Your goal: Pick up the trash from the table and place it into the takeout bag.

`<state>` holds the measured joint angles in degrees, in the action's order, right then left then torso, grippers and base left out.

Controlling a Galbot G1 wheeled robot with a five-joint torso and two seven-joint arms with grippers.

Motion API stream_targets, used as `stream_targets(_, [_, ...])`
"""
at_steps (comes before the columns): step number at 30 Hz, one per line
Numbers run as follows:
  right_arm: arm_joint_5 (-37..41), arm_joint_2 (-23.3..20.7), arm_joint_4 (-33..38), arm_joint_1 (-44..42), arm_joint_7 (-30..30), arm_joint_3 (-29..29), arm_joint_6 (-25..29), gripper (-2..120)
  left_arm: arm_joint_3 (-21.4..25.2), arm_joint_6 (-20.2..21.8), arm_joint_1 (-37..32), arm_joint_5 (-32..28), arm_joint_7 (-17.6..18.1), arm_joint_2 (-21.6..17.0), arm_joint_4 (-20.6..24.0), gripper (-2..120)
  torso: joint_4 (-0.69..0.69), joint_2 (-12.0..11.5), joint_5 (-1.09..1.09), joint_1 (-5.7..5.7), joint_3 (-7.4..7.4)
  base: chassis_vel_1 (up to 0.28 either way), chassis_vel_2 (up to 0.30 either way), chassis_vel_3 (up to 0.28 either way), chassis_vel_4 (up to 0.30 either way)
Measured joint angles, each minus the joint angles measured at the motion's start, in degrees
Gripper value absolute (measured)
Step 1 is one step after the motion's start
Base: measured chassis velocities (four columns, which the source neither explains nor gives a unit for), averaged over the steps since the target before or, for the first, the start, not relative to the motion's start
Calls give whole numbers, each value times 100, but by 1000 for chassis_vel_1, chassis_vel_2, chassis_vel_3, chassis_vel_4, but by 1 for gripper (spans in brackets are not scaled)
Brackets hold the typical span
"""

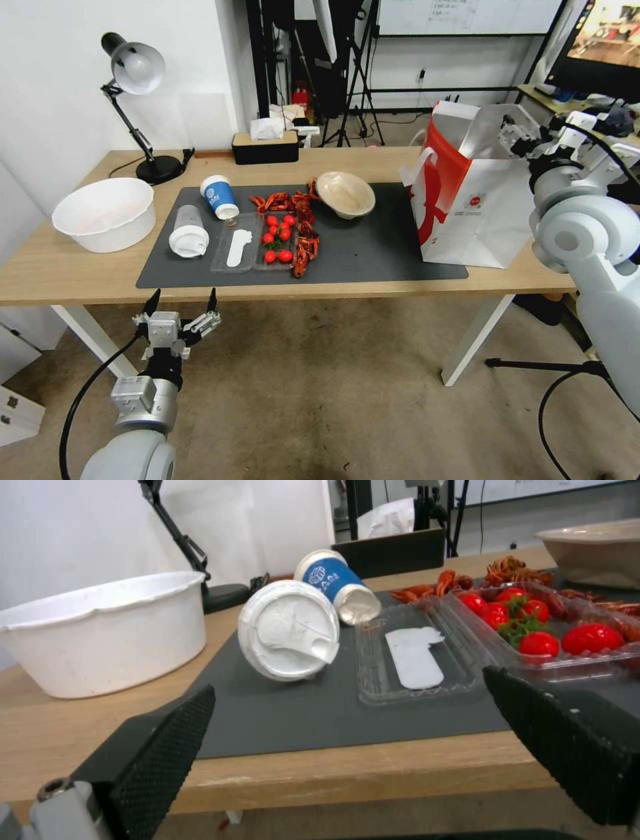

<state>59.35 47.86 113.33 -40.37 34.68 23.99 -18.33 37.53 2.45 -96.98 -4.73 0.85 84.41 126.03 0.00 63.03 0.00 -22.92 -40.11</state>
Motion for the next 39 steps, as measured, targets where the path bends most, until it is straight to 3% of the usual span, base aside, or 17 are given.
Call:
stream_targets(3, [41, -13, 56, 9, -383, 11, 369, 96, 1, 0, 4, 0, 0, -2, -7, 100, 1, 0, -1, 0, 0, 0, 0, 0, 0])
stream_targets(5, [189, -58, 322, -76, -1107, 37, 907, 99, 4, 1, 12, -2, 0, -7, -21, 100, 0, 0, -1, 0, 0, 0, 0, 0, 0])
stream_targets(10, [278, -140, 828, -465, -2176, 81, 1342, 100, 6, 4, 30, -6, 0, -9, -41, 100, 0, 0, -1, 0, 1, 0, 0, 0, 0])
stream_targets(12, [273, -148, 896, -545, -2299, 90, 1373, 100, 6, 4, 32, -9, 0, -9, -42, 100, 0, 0, -2, 0, 1, 0, 0, 0, 0])
stream_targets(14, [85, -169, 1214, -1012, -2819, 101, 1526, 100, 9, 5, 42, -21, 0, -14, -52, 100, 1, 0, -1, 0, 1, 0, 0, 0, 0])
stream_targets(16, [-3, -169, 1278, -1136, -2927, 101, 1545, 100, 10, 5, 44, -24, 1, -16, -55, 100, 0, 0, -1, 0, 1, 0, 0, 0, 0])
stream_targets(19, [-842, -73, 1619, -1875, -3356, 40, 1615, 100, 15, 7, 63, -35, 1, -18, -68, 100, -1, 0, 0, 0, 1, 0, 0, 0, 0])
stream_targets(28, [-2693, 236, 1909, -3183, -3543, -101, 1780, 100, 16, 15, 69, -49, 2, -32, -82, 100, 1, 0, -1, 1, 1, 0, 0, 0, 0])
stream_targets(31, [-2743, 246, 1912, -3221, -3542, -106, 1790, 100, 16, 15, 69, -49, 2, -32, -82, 100, 0, 0, -1, 0, 0, 0, 0, 0, 0])
stream_targets(39, [-4320, 836, 1859, -4602, -2677, -224, 2087, 100, 23, 7, 69, -76, 4, -51, -95, 100, -1, 0, -1, 1, 1, 0, 0, 0, 0])
